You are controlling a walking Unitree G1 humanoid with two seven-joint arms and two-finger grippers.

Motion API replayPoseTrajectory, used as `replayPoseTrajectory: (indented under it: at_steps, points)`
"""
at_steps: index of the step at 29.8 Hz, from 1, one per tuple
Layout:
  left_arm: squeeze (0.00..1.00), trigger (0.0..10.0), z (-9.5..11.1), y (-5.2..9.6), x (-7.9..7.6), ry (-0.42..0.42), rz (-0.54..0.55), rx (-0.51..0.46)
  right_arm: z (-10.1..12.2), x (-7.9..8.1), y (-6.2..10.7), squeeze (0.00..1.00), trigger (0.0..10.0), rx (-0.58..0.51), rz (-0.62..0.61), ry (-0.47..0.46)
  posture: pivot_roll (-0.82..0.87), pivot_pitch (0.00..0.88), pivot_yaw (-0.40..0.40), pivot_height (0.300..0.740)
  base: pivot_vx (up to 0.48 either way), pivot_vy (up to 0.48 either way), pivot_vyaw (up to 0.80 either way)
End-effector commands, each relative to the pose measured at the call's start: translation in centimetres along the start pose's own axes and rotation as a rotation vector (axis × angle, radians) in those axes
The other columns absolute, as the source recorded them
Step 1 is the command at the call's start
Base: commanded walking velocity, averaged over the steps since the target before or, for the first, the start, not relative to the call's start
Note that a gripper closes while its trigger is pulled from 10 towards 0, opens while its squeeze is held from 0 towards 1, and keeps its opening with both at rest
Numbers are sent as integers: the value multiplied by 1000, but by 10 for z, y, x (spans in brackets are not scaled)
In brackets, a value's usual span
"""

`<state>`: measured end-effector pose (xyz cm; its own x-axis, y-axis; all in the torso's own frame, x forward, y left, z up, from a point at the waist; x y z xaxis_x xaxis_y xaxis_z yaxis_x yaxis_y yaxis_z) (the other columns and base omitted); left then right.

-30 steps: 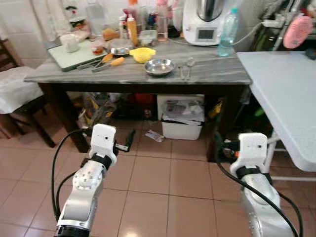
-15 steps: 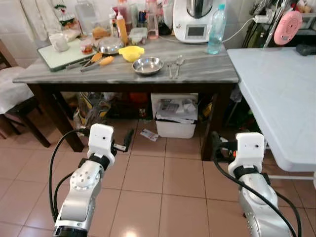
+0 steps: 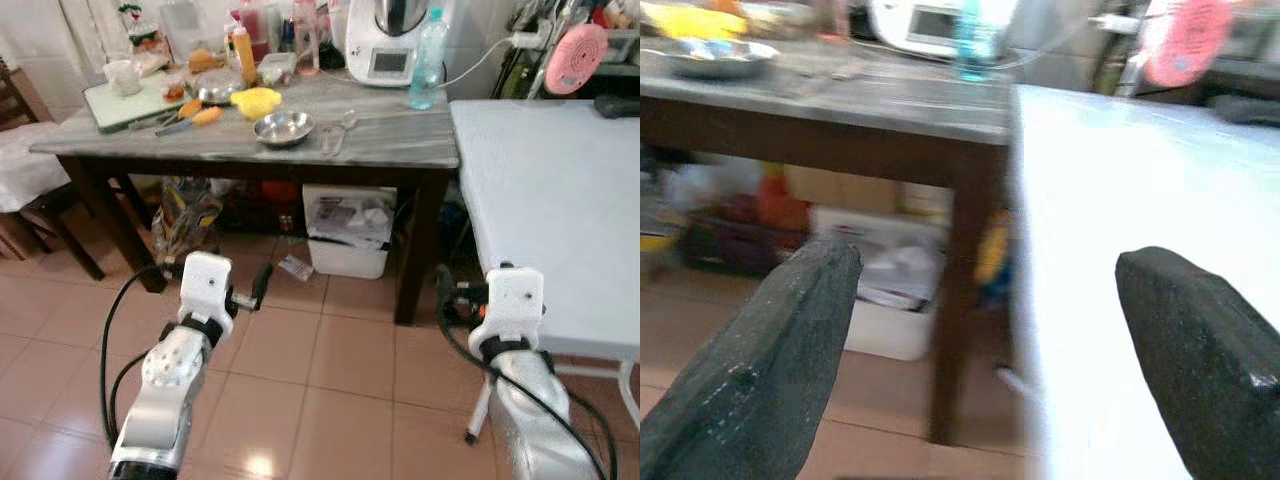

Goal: Setting the table

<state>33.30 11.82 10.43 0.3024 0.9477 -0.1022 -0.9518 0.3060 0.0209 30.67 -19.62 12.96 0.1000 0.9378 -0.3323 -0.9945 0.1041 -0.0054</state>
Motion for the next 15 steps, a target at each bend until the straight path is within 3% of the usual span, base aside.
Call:
replayPoseTrajectory:
  at_steps: [1,15]
  points:
    - [0,10000,6,1,9,-20,14,-10,9,0,-2,0,10000,-32,-12,-12,-114,0,76,740,0,-345,0]
    - [0,10000,6,0,5,-17,-9,-12,11,-10,-3,0,10000,-38,-68,-6,-119,0,74,740,0,-343,0]
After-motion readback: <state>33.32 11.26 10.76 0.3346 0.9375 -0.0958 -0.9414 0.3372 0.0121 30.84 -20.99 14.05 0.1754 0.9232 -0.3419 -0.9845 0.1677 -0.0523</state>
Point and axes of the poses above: a point about 5 cm out from each wrist's last joint towards the gripper, its own y axis pointing back from the gripper into the wrist, its own z axis along the axis of the wrist's last joint, x = y × z, the point moved 5 cm from there along -y, pointing out of the wrist towards the gripper, and after that the axes turned 10 degrees about y, right-handed, at the moved point
